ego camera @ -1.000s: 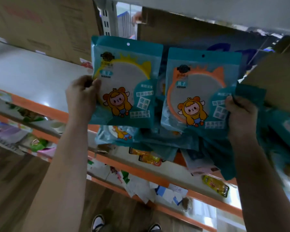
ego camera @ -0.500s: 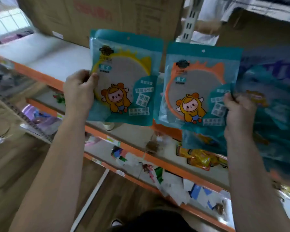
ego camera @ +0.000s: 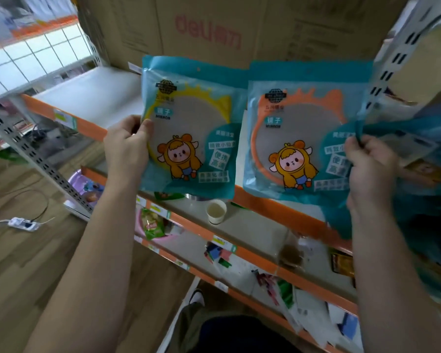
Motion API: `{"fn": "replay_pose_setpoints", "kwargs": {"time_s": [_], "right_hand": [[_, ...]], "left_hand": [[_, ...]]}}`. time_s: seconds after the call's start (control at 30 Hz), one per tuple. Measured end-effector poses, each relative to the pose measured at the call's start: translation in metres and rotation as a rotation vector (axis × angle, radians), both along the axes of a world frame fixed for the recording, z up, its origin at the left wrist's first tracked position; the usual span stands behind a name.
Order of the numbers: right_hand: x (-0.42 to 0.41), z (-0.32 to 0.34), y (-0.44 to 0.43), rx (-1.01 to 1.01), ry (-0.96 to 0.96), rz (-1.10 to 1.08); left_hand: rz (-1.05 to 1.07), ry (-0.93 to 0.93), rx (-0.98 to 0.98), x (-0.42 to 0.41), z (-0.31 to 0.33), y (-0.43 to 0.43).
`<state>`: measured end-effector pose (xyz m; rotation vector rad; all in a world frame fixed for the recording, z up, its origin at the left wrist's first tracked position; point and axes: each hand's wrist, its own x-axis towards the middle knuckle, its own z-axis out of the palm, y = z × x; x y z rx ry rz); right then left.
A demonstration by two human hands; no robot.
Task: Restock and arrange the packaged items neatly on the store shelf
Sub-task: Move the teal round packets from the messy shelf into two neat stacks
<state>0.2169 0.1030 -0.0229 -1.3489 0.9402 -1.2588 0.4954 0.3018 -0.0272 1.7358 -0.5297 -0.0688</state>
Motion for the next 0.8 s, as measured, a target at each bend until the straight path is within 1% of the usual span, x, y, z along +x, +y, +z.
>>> {"fn": "replay_pose_setpoints", "kwargs": {"time_s": [0.17, 0.27, 0.5, 0.67, 0.8], "right_hand": [[0.072, -0.007, -0.01, 0.047, -0.034, -0.017], [0.12, -0.008, -0.017, 0.088, -0.046, 0.014], [0.204, -0.014, -0.022, 0.145, 0.014, 0.063], [0.249, -0.022, -0.014, 0.19, 0.02, 0.02], [0.289, -0.028, -0.002, 0.215, 0.03, -0.05]], "left_hand": [[-0.014, 0.027, 0.024, 0.072, -0.002, -0.001], [-0.001, 0.034, 0.053, 0.117, -0.003, 0.002], [0.067, 0.072, 0.079, 0.194, -0.016, 0.008], [0.046, 0.112, 0.088, 0.255, -0.032, 0.0], [-0.029, 0.14, 0.108, 0.314, -0.044, -0.013]]}}
